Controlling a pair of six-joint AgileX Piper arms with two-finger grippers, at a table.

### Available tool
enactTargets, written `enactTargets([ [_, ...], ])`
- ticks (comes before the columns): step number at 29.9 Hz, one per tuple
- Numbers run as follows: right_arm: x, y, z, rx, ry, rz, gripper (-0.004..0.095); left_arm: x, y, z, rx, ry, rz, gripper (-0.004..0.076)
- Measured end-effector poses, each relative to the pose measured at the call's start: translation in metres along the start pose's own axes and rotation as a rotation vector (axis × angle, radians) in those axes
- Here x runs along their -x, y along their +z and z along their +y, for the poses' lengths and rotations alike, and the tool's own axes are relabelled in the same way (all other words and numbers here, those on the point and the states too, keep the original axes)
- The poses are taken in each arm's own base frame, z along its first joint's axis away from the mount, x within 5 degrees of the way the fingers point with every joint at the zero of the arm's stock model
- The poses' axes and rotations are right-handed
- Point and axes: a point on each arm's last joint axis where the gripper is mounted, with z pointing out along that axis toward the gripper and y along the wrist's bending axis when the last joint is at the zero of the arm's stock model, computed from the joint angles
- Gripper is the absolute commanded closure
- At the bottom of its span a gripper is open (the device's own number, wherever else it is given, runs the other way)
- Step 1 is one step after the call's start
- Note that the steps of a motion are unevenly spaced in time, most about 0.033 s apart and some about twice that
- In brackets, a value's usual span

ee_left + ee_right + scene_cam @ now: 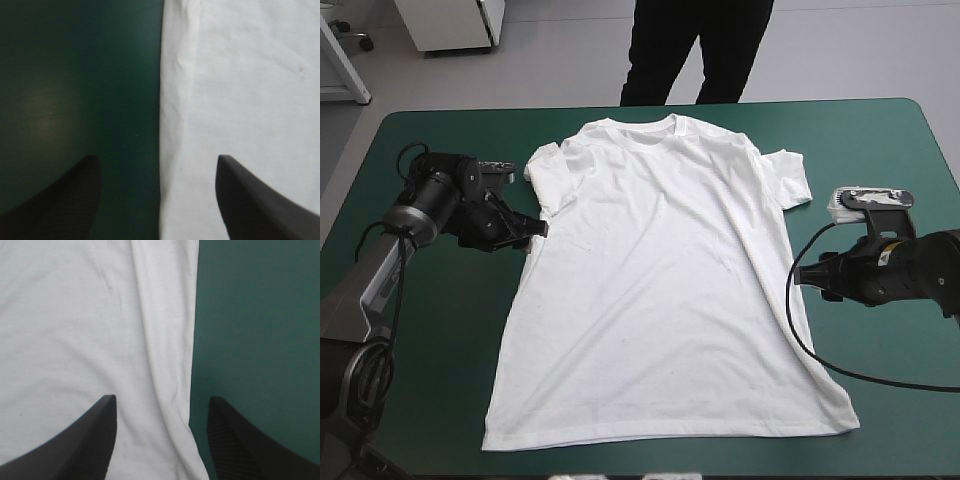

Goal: Fold the cloth

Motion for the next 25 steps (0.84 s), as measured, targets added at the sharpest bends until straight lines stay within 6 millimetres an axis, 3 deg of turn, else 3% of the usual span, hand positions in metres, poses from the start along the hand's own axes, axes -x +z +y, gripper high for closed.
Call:
enactTargets([
  [20, 0.000, 0.000, -0.001, -0.007, -0.003, -0.002, 0.0431, 0.040, 0.073, -0.002, -0.035, 0.048, 0.054, 0.0250],
  [23, 0.000, 0.000, -0.001, -0.007, -0.003, -0.002, 0.0441, 0.045, 0.087, -0.003, -0.040, 0.046, 0.075, 0.0290],
  [25, 0.000, 0.000, -0.001, -0.007, -0.003, -0.002, 0.0442, 0.046, 0.090, -0.004, -0.035, 0.053, 0.085, 0.0363],
])
